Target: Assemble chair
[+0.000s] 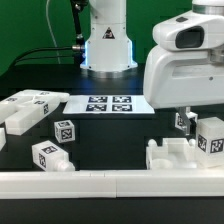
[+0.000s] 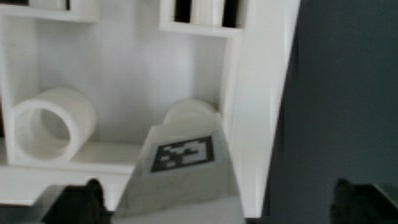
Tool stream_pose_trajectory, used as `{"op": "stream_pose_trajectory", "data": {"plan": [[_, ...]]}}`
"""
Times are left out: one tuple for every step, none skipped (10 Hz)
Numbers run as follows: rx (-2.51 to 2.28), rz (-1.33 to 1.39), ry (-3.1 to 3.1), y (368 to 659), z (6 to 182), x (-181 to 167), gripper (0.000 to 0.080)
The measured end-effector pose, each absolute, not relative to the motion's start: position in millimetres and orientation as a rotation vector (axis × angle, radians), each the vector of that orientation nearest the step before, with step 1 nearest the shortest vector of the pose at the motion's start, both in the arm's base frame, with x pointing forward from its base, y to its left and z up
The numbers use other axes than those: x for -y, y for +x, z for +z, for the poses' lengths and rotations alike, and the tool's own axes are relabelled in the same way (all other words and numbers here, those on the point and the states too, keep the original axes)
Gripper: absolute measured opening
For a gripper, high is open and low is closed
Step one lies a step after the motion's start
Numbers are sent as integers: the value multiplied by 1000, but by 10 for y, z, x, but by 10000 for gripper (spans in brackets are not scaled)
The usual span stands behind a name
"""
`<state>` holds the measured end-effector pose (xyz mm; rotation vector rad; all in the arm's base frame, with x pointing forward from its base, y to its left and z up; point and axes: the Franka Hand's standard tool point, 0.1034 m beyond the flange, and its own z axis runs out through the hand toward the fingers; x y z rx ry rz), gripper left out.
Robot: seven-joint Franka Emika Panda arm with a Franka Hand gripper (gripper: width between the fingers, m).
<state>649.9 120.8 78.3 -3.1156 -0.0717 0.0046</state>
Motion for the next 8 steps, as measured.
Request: {"op": "stream_pose_trajectory", "data": {"plan": [[25,5,-3115,6499,783,-1209,514],[-107,7,-3114,6499,783,-1211,376],[-209,8,-3110,6501,783,-1198,287],[-370,41,-3099,6475,785,-1205,288],[-558,96,-3080,6445,800,-1214,288],[-729,95,-3042,6455,810,-1216,288],[-983,109,-2955,6444,791,-1213,288],[-1185,127,-2864,6434,777,-1215,287]]}}
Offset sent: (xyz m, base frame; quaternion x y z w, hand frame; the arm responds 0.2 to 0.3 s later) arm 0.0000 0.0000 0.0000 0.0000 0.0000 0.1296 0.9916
